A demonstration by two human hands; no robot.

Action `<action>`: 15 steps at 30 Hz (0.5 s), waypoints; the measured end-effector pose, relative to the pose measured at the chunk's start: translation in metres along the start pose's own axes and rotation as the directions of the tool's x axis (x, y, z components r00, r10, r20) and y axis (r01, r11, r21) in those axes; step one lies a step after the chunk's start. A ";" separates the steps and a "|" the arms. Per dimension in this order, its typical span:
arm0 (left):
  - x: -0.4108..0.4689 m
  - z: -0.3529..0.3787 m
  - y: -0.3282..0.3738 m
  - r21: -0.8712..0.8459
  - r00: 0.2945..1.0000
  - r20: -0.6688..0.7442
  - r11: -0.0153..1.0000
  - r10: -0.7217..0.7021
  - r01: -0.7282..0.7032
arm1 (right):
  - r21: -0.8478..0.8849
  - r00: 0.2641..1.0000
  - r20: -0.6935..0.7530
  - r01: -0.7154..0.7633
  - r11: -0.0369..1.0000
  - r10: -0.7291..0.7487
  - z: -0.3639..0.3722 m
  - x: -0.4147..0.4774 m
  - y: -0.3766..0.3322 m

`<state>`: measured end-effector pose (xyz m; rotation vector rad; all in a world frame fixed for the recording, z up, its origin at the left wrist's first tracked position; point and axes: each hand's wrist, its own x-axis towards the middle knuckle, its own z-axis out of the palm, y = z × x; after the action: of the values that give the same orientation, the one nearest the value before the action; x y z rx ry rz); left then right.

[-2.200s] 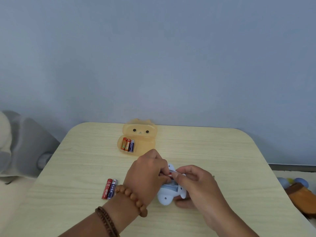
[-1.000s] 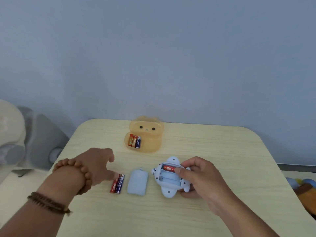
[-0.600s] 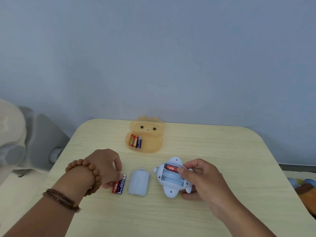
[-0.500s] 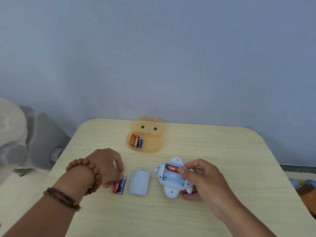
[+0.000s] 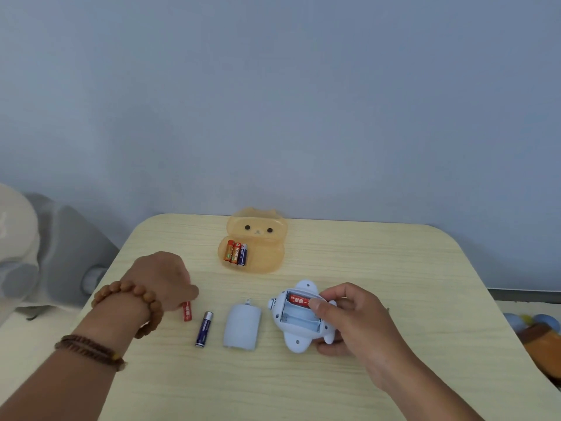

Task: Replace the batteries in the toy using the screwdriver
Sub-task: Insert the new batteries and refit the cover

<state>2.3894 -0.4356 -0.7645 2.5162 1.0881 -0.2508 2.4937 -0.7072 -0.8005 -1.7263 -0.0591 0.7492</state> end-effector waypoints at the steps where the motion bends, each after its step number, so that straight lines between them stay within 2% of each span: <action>1: 0.002 0.000 -0.005 -0.121 1.000 -0.004 0.993 -0.018 0.017 | 0.000 1.000 -0.002 0.001 1.000 -0.001 0.000 0.000 0.001; 3: 0.003 -0.002 -0.010 -0.381 1.000 -0.023 0.924 0.018 -0.026 | 0.000 1.000 -0.012 0.005 1.000 -0.005 0.001 0.000 0.002; 5: -0.005 -0.004 0.000 -0.621 0.990 -0.058 0.772 0.130 -0.138 | 0.000 1.000 -0.022 0.011 1.000 -0.011 0.001 0.000 0.002; 7: -0.016 -0.001 0.018 -0.750 0.964 -0.092 0.619 0.250 -0.232 | 0.002 1.000 -0.020 0.019 1.000 -0.019 0.001 0.000 0.003; 9: -0.023 0.009 0.037 -0.740 0.923 -0.140 0.581 0.357 -0.337 | 0.000 0.999 -0.017 0.029 1.000 -0.029 0.001 0.000 0.003; 12: -0.027 0.029 0.056 -0.621 0.852 -0.195 0.611 0.486 -0.490 | -0.007 0.999 -0.021 0.042 0.999 -0.042 0.002 0.000 0.004; 15: -0.027 0.042 0.064 -0.563 0.812 -0.177 0.620 0.556 -0.547 | -0.008 0.998 -0.021 0.055 0.998 -0.055 0.002 0.000 0.004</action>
<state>2.4167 -0.5109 -0.7770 2.1086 0.2455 0.2261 2.4916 -0.7069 -0.8043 -1.7321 -0.0949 0.6911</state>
